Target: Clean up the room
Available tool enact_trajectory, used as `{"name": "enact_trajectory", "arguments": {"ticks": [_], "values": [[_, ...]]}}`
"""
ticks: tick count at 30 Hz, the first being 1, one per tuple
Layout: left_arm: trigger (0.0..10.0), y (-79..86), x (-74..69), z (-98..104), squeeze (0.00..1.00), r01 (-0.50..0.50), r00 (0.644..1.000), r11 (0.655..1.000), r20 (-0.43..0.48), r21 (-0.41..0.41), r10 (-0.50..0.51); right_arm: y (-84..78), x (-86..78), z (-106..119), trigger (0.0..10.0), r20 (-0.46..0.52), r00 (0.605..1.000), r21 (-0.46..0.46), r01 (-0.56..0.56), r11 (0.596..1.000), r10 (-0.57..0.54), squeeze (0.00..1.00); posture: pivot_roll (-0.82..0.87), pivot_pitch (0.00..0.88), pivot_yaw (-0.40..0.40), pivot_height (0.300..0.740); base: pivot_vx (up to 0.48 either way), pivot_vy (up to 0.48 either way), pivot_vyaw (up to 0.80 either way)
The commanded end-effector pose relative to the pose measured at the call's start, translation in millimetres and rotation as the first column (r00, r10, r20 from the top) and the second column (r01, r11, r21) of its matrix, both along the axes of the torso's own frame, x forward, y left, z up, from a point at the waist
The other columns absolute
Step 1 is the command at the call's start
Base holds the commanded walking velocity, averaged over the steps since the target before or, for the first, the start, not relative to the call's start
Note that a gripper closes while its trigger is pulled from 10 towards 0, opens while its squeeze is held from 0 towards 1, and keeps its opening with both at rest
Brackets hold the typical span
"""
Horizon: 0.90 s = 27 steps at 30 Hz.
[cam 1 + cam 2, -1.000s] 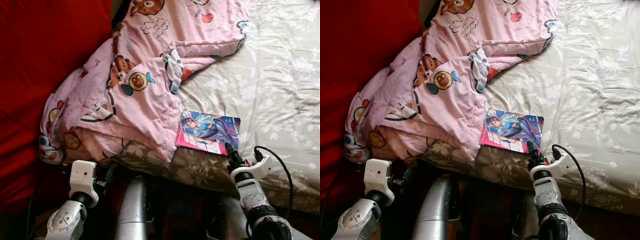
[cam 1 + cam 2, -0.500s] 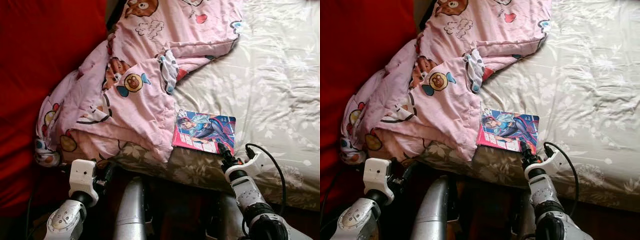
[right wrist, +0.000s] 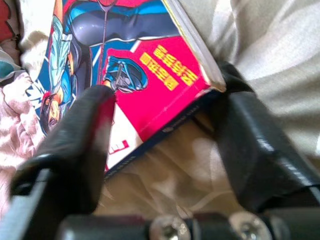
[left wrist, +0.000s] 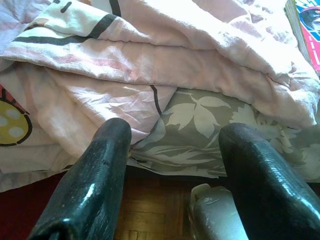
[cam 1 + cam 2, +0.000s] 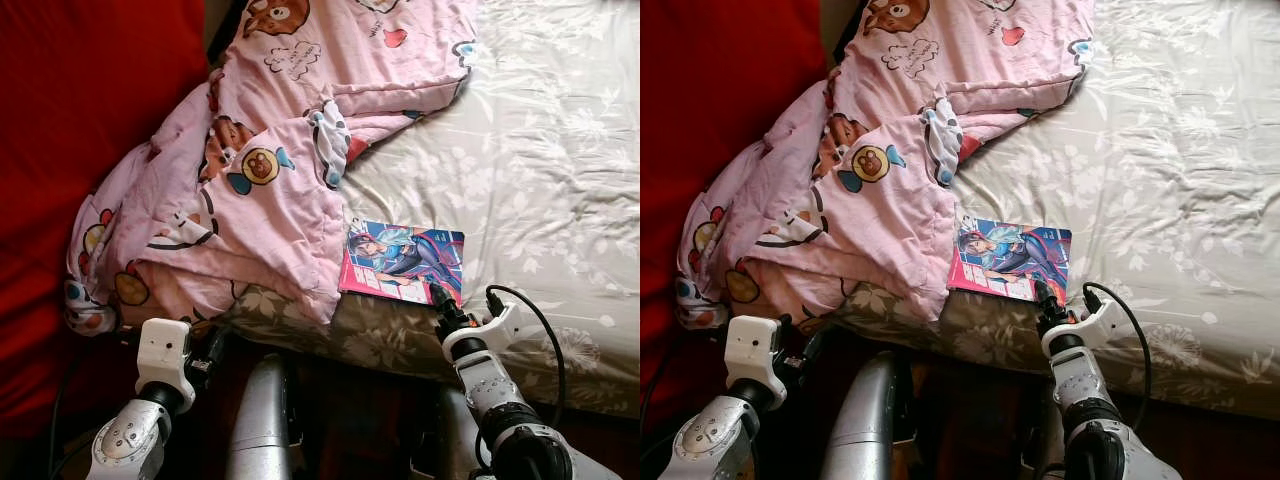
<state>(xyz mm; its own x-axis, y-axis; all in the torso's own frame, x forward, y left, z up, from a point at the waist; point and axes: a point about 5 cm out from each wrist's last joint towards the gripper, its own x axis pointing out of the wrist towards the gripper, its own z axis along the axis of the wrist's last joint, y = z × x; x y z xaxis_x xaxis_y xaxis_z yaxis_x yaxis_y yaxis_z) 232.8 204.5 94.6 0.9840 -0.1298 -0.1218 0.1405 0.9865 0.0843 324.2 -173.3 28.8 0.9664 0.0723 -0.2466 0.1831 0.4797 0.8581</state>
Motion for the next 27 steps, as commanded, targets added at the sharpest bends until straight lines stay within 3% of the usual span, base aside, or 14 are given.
{"name": "enact_trajectory", "arguments": {"ticks": [1, 14, 27], "values": [[10.0, 6.3, -6.8, -3.7, 0.0, -0.017, 0.999, 0.999, -0.031, 0.036, 0.018, 33.7, -13.0, -18.1, 0.0, -0.083, 0.99, 0.086, -0.106, 0.991, 0.113, 0.0, 0.29, 0.332, 0.125, 0.6, 0.0, 0.0, 0.0], [10.0, 5.2, -5.4, -3.2, 0.0, -0.019, 0.999, 0.999, -0.025, 0.031, 0.02, 29.3, -18.7, -23.8, 0.0, -0.094, 0.99, 0.077, -0.099, 0.992, 0.106, 0.0, 0.28, 0.33, 0.123, 0.6, 0.0, 0.0, 0.0], [10.0, 5.8, -5.2, -2.8, 0.0, -0.028, 0.999, 0.999, -0.023, 0.021, 0.028, 21.9, -13.1, -16.8, 0.0, -0.043, 0.998, 0.097, -0.042, 0.994, 0.047, 0.0, 0.28, 0.333, 0.124, 0.6, 0.0, 0.0, 0.0]]}}
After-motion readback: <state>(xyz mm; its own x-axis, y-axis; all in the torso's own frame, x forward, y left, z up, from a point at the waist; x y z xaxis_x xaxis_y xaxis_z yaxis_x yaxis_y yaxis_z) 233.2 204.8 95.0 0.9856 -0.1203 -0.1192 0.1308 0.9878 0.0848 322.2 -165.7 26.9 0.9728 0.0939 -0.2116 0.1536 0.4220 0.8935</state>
